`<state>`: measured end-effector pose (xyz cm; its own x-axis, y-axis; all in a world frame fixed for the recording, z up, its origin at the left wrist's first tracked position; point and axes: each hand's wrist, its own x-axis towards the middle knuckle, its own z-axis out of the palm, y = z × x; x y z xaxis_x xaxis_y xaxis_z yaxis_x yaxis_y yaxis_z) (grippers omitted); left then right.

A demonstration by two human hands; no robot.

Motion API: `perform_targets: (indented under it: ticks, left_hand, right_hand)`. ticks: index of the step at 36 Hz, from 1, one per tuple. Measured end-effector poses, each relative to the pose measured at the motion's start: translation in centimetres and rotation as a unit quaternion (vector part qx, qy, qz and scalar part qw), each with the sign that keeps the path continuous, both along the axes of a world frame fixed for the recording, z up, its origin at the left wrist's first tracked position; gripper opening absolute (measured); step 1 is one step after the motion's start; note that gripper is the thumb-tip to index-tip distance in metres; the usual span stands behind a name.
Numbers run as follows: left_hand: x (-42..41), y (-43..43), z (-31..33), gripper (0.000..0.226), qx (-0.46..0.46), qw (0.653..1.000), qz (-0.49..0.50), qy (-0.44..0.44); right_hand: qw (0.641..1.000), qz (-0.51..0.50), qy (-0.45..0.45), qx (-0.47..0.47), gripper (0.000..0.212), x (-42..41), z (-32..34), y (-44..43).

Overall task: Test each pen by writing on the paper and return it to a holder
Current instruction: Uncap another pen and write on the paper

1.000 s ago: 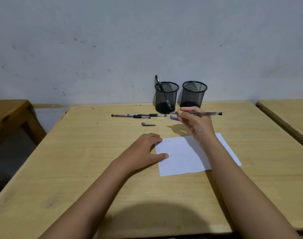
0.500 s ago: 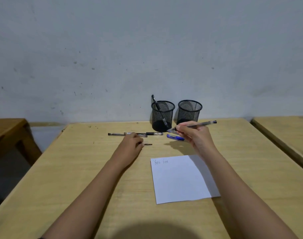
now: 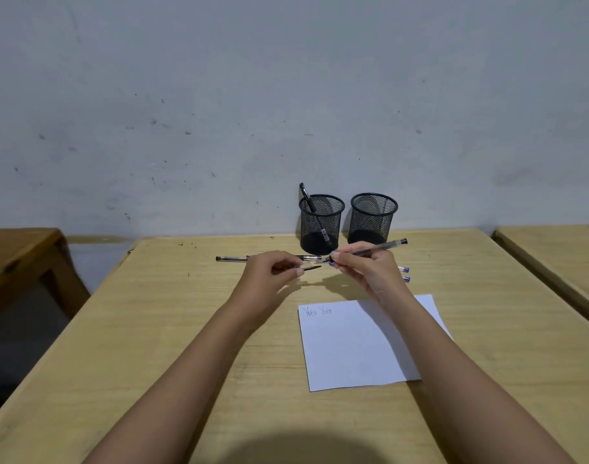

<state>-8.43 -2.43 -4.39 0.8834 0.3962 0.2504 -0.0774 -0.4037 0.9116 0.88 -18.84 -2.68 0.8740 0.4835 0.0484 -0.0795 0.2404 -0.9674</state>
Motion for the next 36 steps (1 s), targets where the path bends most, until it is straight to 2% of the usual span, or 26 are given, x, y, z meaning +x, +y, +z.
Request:
perform_targets:
  ticks: [3, 10, 20, 26, 36]
  left_hand:
    - [-0.3, -0.5, 0.6, 0.014, -0.04, 0.999, -0.025, -0.008]
    - [-0.3, -0.8, 1.6, 0.01, -0.012, 0.998, -0.065, -0.015]
    - [-1.1, -1.0, 2.3, 0.009, -0.08, 0.994, -0.059, -0.045]
    - [-1.8, -0.8, 2.2, 0.016, -0.088, 0.994, -0.056, -0.043]
    - [-2.5, -0.5, 2.5, 0.01, -0.09, 0.993, -0.055, -0.045]
  right_hand:
    - [1.0, 0.004, -0.009, 0.001, 0.006, -0.2, 0.1, -0.1]
    - [0.998, 0.029, -0.047, -0.01, 0.006, -0.9, 0.5, -0.2]
    - [0.998, 0.017, -0.058, 0.026, 0.011, -2.2, 0.4, 0.2]
    - [0.997, 0.017, -0.066, 0.027, 0.009, -2.9, 0.2, 0.5]
    - [0.995, 0.029, -0.09, 0.011, 0.011, -3.3, 0.3, 0.8]
